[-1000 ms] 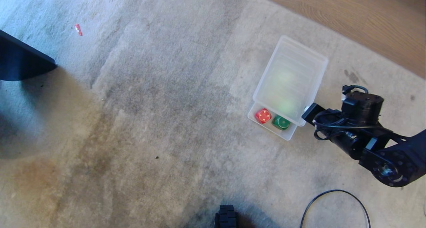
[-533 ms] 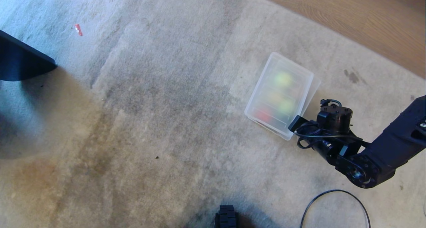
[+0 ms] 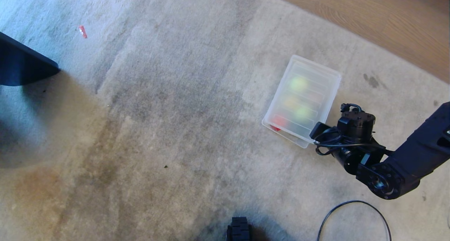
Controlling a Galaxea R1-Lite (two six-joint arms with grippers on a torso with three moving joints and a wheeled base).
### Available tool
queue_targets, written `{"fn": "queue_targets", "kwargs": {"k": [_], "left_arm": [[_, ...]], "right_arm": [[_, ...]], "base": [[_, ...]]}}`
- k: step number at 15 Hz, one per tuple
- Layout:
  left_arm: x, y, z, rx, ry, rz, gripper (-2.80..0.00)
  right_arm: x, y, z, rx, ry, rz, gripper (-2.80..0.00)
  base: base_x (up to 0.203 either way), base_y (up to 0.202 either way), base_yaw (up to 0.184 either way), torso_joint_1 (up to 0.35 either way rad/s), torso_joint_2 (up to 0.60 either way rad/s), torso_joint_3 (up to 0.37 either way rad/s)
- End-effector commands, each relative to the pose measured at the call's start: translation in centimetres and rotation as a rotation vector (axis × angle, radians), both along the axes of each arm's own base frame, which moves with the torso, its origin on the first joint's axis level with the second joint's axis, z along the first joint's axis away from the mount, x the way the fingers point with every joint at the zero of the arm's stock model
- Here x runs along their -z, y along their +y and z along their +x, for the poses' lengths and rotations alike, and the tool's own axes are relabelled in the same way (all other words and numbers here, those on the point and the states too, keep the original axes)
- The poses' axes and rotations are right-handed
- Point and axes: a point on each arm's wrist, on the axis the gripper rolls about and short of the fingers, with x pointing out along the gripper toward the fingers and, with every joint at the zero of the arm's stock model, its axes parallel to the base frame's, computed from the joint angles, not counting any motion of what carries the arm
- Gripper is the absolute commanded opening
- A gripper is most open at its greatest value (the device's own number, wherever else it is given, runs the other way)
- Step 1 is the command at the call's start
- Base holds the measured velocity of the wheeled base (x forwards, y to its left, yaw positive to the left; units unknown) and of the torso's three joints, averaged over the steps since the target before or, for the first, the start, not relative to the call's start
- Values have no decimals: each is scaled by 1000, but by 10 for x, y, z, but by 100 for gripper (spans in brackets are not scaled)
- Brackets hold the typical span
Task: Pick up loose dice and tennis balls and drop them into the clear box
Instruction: Close the lid
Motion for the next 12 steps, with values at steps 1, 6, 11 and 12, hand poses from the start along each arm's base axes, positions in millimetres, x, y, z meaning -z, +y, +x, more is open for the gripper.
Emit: {"fn": "queue_targets", "kwargs": {"k": [1, 6, 11, 12], "left_arm": [[0, 0, 0, -1, 0, -1, -280], [0, 0, 0, -1, 0, -1, -280], [0, 0, 0, -1, 0, -1, -280], [0, 0, 0, -1, 0, -1, -280]], "right_arm": [[-16, -1, -6, 1, -27, -8, -280], [-6, -1, -9, 7, 7, 31, -280], [15, -2, -8, 45, 83, 70, -280], [17, -2, -8, 49, 85, 76, -280]], "base": [[0, 0, 0, 0, 0, 0], [0, 0, 0, 0, 0, 0], [0, 0, 0, 0, 0, 0], [0, 0, 0, 0, 0, 0]]}}
